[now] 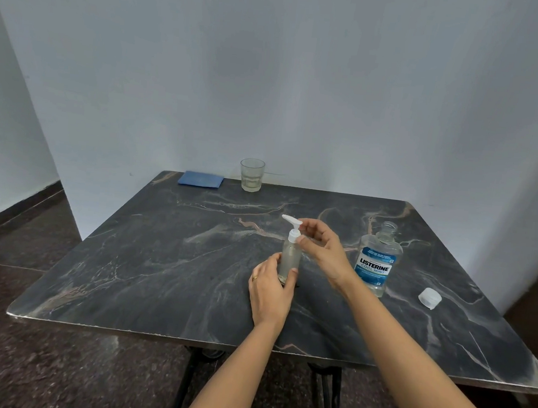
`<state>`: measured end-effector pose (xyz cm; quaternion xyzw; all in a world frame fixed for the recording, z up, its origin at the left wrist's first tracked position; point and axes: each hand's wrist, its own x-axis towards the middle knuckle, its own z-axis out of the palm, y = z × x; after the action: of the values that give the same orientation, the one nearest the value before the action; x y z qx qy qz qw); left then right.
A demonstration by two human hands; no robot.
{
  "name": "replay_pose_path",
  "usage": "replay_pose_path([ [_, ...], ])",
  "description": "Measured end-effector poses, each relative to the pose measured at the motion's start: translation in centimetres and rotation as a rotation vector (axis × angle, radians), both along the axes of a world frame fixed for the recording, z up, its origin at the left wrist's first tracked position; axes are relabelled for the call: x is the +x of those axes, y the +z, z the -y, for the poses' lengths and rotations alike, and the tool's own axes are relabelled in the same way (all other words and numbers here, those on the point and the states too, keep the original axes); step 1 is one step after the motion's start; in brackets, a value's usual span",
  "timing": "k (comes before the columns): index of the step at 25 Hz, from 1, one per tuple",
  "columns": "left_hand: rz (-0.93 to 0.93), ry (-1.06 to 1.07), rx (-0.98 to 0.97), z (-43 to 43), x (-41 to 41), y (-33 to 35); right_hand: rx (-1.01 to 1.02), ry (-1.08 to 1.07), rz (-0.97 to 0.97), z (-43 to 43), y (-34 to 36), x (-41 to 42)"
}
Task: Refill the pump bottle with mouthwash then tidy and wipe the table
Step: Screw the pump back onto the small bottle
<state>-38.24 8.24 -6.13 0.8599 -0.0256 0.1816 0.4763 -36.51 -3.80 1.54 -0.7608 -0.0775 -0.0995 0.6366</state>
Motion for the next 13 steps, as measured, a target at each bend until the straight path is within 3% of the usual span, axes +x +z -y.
replay_pose_path([
  [13,-0.011,0.0,0.0,0.03,0.03,-0.04,-0.071,0.0,-0.025,0.35,-0.19,0.25],
])
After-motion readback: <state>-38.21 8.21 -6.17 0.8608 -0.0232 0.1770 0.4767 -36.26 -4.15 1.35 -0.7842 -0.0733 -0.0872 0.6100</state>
